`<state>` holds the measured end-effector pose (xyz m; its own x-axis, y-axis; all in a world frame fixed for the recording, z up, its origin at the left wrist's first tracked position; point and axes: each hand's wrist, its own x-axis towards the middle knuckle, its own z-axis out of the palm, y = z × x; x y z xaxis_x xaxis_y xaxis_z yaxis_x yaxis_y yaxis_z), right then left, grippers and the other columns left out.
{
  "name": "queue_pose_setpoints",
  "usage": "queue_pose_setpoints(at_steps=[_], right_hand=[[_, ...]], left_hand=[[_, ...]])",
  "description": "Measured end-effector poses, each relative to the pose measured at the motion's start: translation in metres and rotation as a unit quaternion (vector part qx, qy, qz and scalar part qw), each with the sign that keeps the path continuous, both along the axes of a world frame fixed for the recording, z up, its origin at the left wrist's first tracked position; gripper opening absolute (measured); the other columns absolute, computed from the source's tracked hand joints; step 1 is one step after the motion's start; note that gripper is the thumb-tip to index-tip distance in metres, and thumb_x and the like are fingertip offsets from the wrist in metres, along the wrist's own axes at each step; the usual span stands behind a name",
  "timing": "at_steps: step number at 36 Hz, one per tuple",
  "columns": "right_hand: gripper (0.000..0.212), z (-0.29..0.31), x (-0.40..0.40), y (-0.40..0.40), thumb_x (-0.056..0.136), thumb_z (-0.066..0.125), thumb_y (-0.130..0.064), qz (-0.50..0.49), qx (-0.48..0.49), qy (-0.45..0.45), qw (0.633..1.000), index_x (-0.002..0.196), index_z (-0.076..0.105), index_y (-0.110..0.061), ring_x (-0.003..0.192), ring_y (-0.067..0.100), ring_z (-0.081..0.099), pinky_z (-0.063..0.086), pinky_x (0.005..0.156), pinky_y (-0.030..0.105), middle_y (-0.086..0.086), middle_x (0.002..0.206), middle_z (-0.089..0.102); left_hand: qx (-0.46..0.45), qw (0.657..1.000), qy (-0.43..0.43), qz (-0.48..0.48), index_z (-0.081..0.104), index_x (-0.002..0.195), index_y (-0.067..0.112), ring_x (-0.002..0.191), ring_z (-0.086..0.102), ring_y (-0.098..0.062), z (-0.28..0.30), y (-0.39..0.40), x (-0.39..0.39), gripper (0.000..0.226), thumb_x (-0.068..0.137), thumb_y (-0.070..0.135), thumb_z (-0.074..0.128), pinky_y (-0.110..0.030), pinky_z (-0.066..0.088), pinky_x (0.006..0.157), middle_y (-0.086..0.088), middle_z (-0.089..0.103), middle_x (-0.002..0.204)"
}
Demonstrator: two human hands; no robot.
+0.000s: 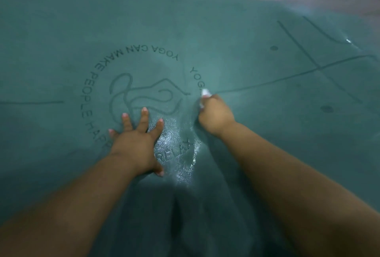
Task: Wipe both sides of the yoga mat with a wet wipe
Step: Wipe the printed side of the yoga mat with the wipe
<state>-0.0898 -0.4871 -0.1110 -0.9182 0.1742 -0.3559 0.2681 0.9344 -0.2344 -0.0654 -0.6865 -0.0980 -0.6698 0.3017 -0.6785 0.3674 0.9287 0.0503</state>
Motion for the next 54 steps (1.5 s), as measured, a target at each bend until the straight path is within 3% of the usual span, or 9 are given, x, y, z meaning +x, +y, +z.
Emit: queue_pose_setpoints(at_steps=[6,12,16,25,34,38,43,50,54], right_hand=[[0.052,-0.004,0.010,-0.004,0.097,0.036,-0.019,0.209,0.038,-0.012,0.977,0.147,0.024,-0.024,0.124,0.027,0.046,0.043,0.097,0.033,0.006,0.142,0.041],[0.053,0.002,0.001,0.073,0.097,0.029,-0.007,-0.065,0.180,-0.014,0.981,0.148,0.021,-0.015,0.118,0.035,0.050,0.042,0.093,0.041,0.016,0.136,0.041],[0.056,-0.008,-0.004,0.042,0.092,0.037,-0.005,-0.151,0.123,0.001,0.981,0.146,0.023,-0.007,0.114,0.036,0.052,0.043,0.092,0.038,0.017,0.130,0.046],[0.061,-0.003,0.018,-0.040,0.091,0.043,-0.014,0.242,0.047,0.031,0.969,0.147,0.021,-0.024,0.119,0.027,0.051,0.045,0.091,0.036,0.004,0.140,0.042],[0.055,-0.002,0.019,0.034,0.090,0.041,-0.008,-0.190,0.127,-0.013,0.973,0.143,0.029,-0.009,0.116,0.031,0.054,0.043,0.091,0.035,0.013,0.132,0.049],[0.069,-0.007,0.033,-0.043,0.085,0.049,-0.008,0.008,0.049,0.002,0.999,0.148,0.020,-0.013,0.113,0.030,0.056,0.045,0.090,0.034,0.009,0.136,0.044],[0.055,-0.006,0.061,-0.047,0.091,0.046,-0.022,0.254,0.040,0.033,0.966,0.143,0.029,-0.022,0.109,0.029,0.058,0.047,0.081,0.036,0.005,0.133,0.051],[0.052,0.010,0.052,0.067,0.086,0.039,-0.006,-0.147,0.189,-0.054,0.969,0.137,0.034,-0.012,0.110,0.033,0.056,0.044,0.086,0.037,0.015,0.125,0.055],[0.062,-0.003,0.066,0.003,0.086,0.042,-0.006,-0.159,0.088,-0.016,0.983,0.145,0.026,-0.010,0.115,0.032,0.054,0.043,0.092,0.035,0.012,0.133,0.049]], left_hand=[[0.006,1.000,0.002,0.002,-0.019,0.145,0.039,0.139,-0.017,-0.047,-0.001,-0.002,0.000,0.130,0.057,0.074,0.069,-0.065,0.016,0.110,-0.002,-0.035,0.151],[0.015,1.000,0.006,-0.001,-0.019,0.145,0.039,0.139,-0.018,-0.046,-0.004,-0.004,0.001,0.130,0.057,0.075,0.068,-0.064,0.015,0.110,-0.001,-0.035,0.151],[0.020,1.000,0.008,0.007,-0.018,0.145,0.041,0.140,-0.018,-0.045,-0.005,-0.004,-0.001,0.130,0.055,0.074,0.070,-0.064,0.015,0.110,0.000,-0.034,0.151],[0.072,0.996,0.029,0.036,-0.019,0.147,0.031,0.142,-0.022,-0.029,-0.011,-0.021,0.007,0.131,0.056,0.080,0.061,-0.051,-0.003,0.115,0.007,-0.034,0.150],[0.094,0.993,0.040,0.053,-0.019,0.147,0.033,0.142,-0.025,-0.024,-0.015,-0.024,0.010,0.130,0.056,0.081,0.060,-0.047,-0.008,0.115,0.010,-0.032,0.151],[0.093,0.994,0.041,0.050,-0.020,0.147,0.032,0.142,-0.025,-0.023,-0.013,-0.025,0.011,0.129,0.058,0.082,0.059,-0.046,-0.009,0.115,0.009,-0.032,0.151],[0.094,0.994,0.047,0.038,-0.020,0.147,0.031,0.142,-0.024,-0.024,-0.013,-0.028,0.011,0.128,0.058,0.085,0.054,-0.046,-0.007,0.115,0.008,-0.032,0.151],[0.093,0.994,0.054,0.034,-0.023,0.146,0.032,0.142,-0.026,-0.023,-0.017,-0.028,0.013,0.127,0.058,0.086,0.051,-0.047,-0.009,0.115,0.009,-0.034,0.150],[0.099,0.993,0.052,0.041,-0.022,0.146,0.033,0.141,-0.027,-0.023,-0.019,-0.028,0.013,0.127,0.058,0.085,0.053,-0.047,-0.010,0.115,0.010,-0.034,0.150]])
